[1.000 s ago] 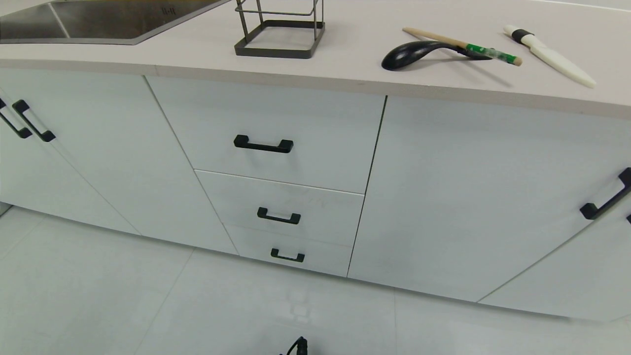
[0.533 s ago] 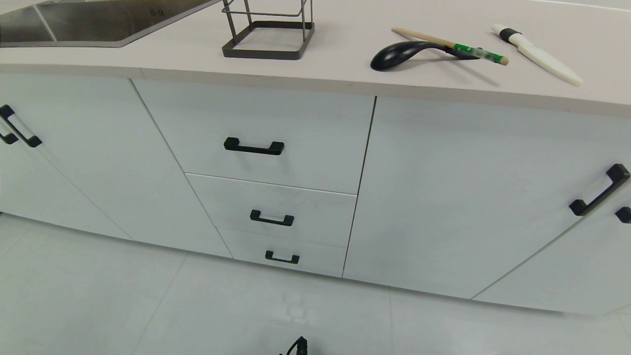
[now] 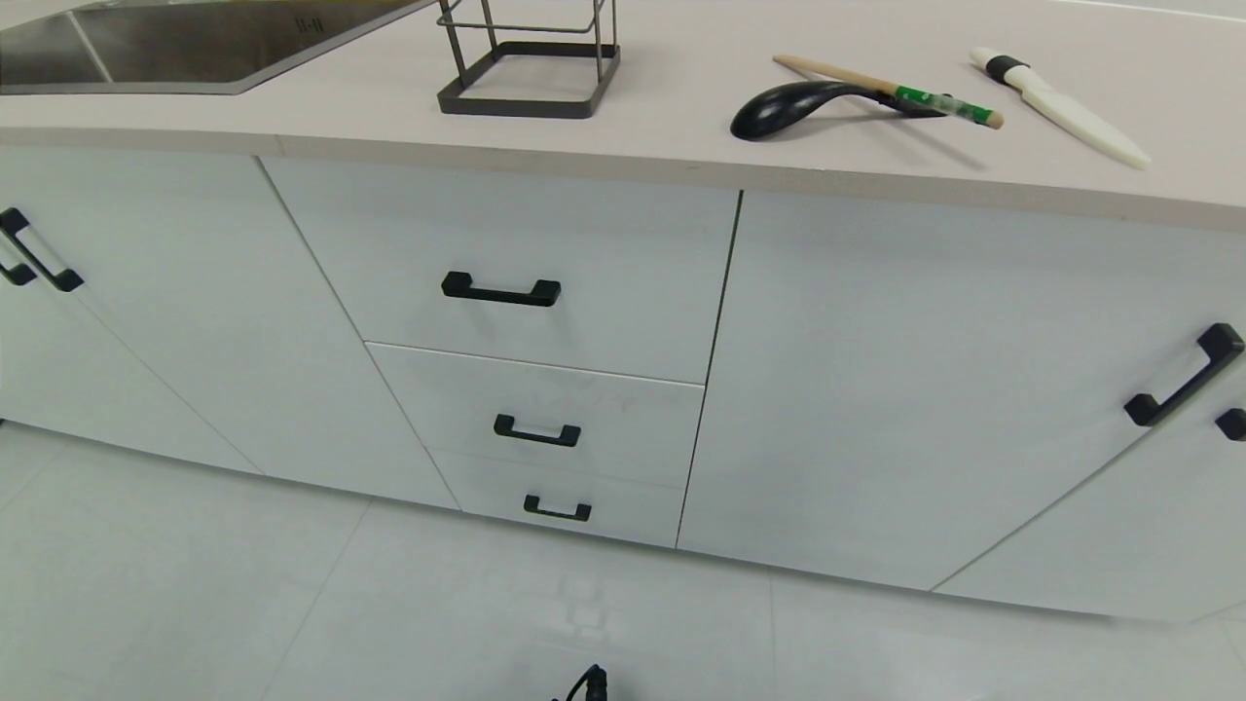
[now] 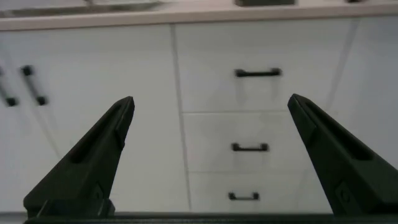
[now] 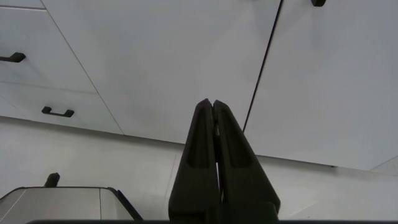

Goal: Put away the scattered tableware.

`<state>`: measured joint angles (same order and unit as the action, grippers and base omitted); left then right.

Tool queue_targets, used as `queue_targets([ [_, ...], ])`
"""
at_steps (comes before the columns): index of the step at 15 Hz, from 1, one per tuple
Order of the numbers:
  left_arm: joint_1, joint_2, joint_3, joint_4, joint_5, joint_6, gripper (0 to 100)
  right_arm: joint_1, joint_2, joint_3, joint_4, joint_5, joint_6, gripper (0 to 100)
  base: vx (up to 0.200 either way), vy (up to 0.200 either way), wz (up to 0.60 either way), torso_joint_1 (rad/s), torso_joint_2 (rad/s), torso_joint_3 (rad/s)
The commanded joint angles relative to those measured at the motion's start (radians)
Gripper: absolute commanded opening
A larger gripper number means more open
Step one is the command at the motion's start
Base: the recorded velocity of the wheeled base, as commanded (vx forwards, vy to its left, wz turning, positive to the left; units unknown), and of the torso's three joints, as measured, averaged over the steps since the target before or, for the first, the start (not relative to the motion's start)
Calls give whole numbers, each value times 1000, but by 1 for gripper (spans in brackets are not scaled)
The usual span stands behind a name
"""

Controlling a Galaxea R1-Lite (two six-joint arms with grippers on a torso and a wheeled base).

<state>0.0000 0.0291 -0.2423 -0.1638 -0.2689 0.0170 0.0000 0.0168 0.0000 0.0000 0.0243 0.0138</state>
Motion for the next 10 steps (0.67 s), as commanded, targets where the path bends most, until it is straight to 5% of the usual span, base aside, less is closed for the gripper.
queue_targets([
  [1,-2,25,-14,63,-156,-22,100,0,2,0,0,0,0,0,0,0,0,0,0,0],
  [3,3,25,-14,92,-316,-158,100,0,2,0,0,0,0,0,0,0,0,0,0,0],
  [4,11,26,-14,90,-386,-178,100,0,2,0,0,2,0,0,0,0,0,0,0,0],
  [7,20,25,-8,86,-495,-170,100,0,2,0,0,0,0,0,0,0,0,0,0,0],
  [10,8,-12,3,86,-495,-170,100,0,2,0,0,2,0,0,0,0,0,0,0,0],
])
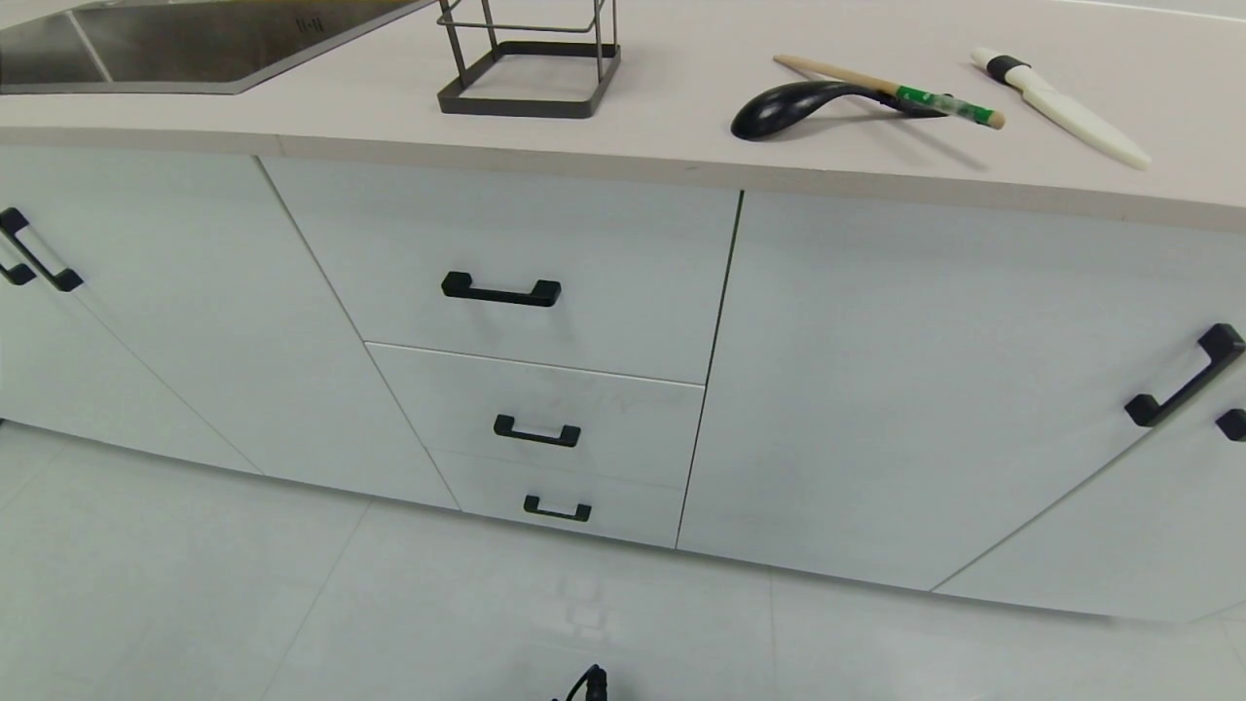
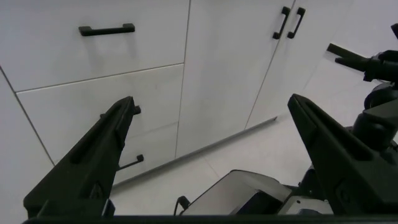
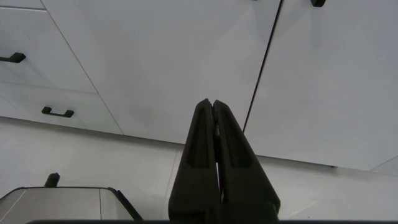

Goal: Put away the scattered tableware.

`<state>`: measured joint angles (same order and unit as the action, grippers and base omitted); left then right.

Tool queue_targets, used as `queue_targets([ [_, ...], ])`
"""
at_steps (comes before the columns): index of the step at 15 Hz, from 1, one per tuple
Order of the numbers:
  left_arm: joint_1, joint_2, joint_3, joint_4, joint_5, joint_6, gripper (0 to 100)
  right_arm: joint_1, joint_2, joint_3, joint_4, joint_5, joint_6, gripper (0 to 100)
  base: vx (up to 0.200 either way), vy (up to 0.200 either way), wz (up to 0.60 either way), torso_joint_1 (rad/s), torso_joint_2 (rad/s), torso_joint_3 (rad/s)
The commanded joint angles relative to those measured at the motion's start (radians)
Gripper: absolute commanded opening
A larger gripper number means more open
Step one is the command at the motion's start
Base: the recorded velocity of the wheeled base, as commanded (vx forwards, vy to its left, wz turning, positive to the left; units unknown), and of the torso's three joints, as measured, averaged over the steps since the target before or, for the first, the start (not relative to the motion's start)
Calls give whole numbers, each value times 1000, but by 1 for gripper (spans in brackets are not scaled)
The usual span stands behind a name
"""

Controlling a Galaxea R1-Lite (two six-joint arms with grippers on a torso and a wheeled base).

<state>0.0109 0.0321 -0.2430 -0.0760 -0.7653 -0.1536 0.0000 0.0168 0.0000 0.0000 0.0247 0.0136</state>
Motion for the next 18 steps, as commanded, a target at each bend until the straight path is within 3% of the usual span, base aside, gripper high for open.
queue_targets([
  [1,-2,-14,4,7,1,0,100,0,2,0,0,0,0,0,0,0,0,0,0,0],
  [2,-2,-14,4,7,1,0,100,0,2,0,0,0,0,0,0,0,0,0,0,0],
  [4,21,38,-58,7,83,-15,100,0,2,0,0,0,0,0,0,0,0,0,0,0],
  [5,52,78,-93,5,90,-14,100,0,2,0,0,0,0,0,0,0,0,0,0,0],
  [7,127,209,-194,5,24,2,100,0,2,0,0,0,0,0,0,0,0,0,0,0],
  [9,141,327,-214,7,-51,11,100,0,2,0,0,0,0,0,0,0,0,0,0,0],
  [11,143,451,-214,7,-49,29,100,0,2,0,2,1,0,0,0,0,0,0,0,0],
  [12,141,539,-214,7,-49,101,100,0,2,0,2,0,0,0,0,0,0,0,0,0],
  [13,139,612,-214,7,-46,212,100,0,2,0,2,1,0,0,0,0,0,0,0,0],
  [14,138,649,-216,7,-42,275,100,0,2,0,2,0,0,0,0,0,0,0,0,0],
  [15,104,727,-228,5,11,422,100,0,2,0,0,0,0,0,0,0,0,0,0,0],
  [16,37,759,-228,7,61,457,100,0,2,0,2,0,0,0,0,0,0,0,0,0],
  [18,-186,827,-226,7,218,485,100,0,2,0,2,0,0,0,0,0,0,0,0,0],
])
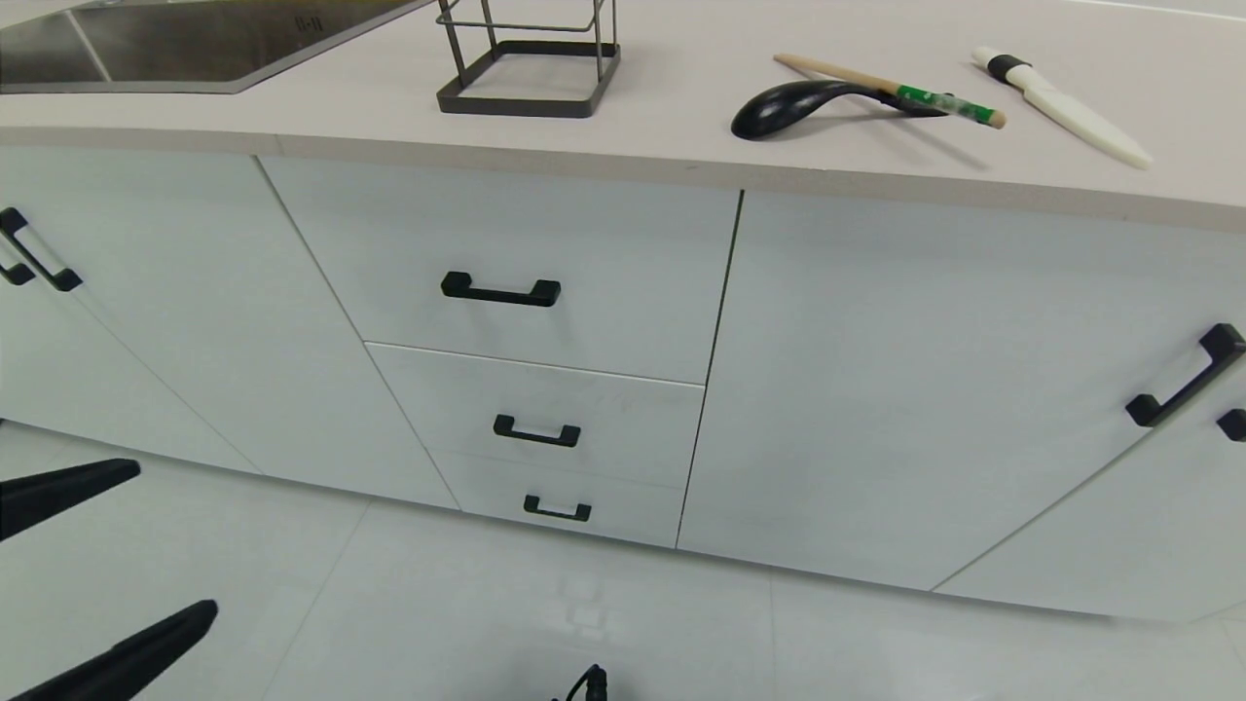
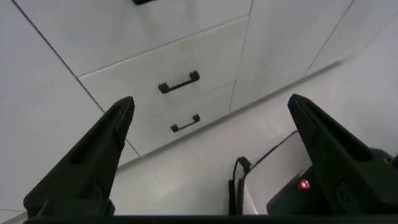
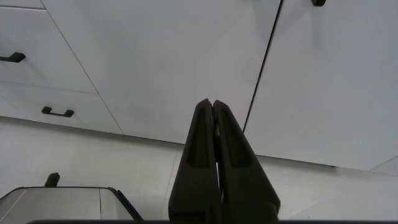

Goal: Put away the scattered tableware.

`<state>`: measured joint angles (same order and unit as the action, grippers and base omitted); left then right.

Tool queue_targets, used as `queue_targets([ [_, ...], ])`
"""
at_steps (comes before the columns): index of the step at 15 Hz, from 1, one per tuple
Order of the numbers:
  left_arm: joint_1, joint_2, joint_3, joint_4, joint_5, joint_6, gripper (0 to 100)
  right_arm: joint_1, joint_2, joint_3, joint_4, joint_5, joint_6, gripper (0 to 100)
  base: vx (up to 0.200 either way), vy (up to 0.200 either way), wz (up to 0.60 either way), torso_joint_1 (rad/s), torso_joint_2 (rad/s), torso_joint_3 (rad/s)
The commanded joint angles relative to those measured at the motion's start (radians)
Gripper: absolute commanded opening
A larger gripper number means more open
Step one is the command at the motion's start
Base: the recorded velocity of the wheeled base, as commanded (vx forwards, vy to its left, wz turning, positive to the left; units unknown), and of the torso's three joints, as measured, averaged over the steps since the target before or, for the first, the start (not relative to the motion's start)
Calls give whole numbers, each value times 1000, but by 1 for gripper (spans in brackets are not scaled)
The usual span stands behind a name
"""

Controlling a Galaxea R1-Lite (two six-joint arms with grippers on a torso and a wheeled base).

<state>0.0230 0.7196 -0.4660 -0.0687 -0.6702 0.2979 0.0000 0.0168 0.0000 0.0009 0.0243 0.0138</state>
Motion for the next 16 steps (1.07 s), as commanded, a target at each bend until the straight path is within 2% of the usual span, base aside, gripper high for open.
queue_targets([
  [1,-304,185,-3,-8,216,66,100,0,2,0,-1,0,0,0,0,0,0,0,0,0],
  [2,-357,212,-5,-10,270,87,100,0,2,0,1,0,0,0,0,0,0,0,0,0],
  [3,-443,268,-10,-20,363,149,100,0,2,0,1,0,0,0,0,0,0,0,0,0],
  [5,-448,320,-8,-22,388,242,100,0,2,0,1,0,0,0,0,0,0,0,0,0],
  [6,-448,322,-8,-22,388,250,100,0,2,0,1,0,0,0,0,0,0,0,0,0],
  [7,-452,360,-14,-25,406,303,100,0,2,0,1,0,0,0,0,0,0,0,0,0],
  [9,-459,422,-31,-28,432,368,100,0,2,0,-1,0,0,0,0,0,0,0,0,0],
  [12,-459,541,-42,-74,455,550,100,0,2,0,-1,0,0,0,0,0,0,0,0,0],
  [13,-460,564,-42,-80,471,601,100,0,2,0,1,0,0,0,0,0,0,0,0,0],
  [14,-462,586,-45,-83,475,636,100,0,2,0,-1,0,0,0,0,0,0,0,0,0],
  [16,-471,647,-111,-82,475,699,100,0,2,0,1,0,0,0,0,0,0,0,0,0],
])
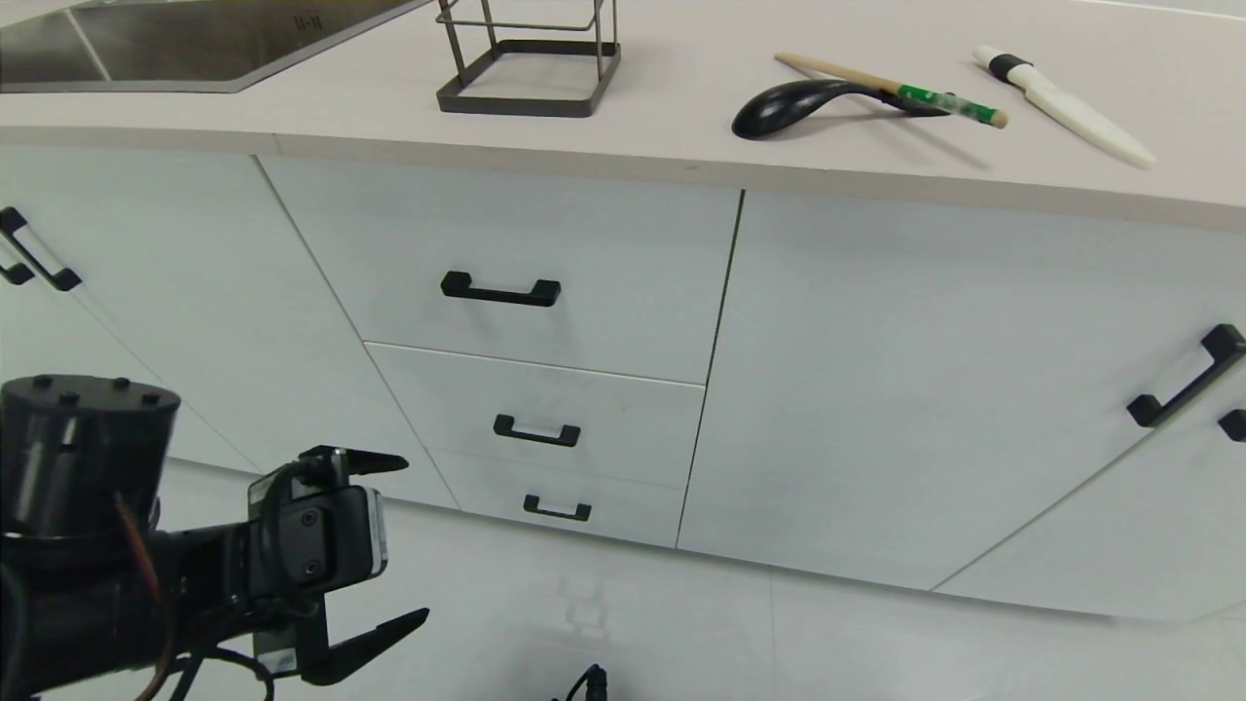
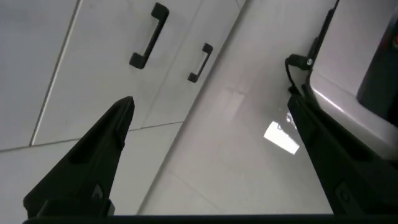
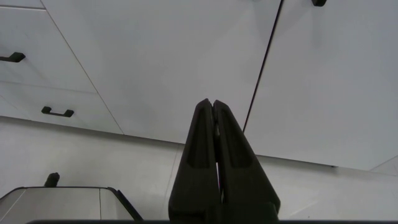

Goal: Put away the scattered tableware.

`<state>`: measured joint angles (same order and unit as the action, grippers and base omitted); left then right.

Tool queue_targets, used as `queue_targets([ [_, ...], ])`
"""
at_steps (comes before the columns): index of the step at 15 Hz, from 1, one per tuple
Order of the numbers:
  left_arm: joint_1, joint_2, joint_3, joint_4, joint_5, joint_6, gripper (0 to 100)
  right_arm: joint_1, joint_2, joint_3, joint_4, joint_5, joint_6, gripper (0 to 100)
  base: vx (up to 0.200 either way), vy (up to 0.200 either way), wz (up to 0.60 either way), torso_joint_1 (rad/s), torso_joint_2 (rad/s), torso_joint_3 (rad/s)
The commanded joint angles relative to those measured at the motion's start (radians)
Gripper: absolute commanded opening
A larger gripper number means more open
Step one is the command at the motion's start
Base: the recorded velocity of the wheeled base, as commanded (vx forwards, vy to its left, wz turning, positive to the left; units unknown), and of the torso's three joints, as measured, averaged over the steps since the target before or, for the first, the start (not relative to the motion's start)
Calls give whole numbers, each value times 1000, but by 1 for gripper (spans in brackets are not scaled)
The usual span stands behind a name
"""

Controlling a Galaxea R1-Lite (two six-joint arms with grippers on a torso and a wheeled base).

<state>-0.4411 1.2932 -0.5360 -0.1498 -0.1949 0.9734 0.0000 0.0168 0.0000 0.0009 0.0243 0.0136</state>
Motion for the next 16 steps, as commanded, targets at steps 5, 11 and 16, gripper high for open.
queue_targets([
  [5,-127,204,-108,1,-28,67,100,0,2,0,1,0,0,0,0,0,0,0,0,0],
  [11,-127,271,-65,-40,-17,65,100,0,2,0,-1,0,0,0,0,0,0,0,0,0],
  [16,-116,290,-52,-67,-5,65,100,0,2,0,-1,0,0,0,0,0,0,0,0,0],
])
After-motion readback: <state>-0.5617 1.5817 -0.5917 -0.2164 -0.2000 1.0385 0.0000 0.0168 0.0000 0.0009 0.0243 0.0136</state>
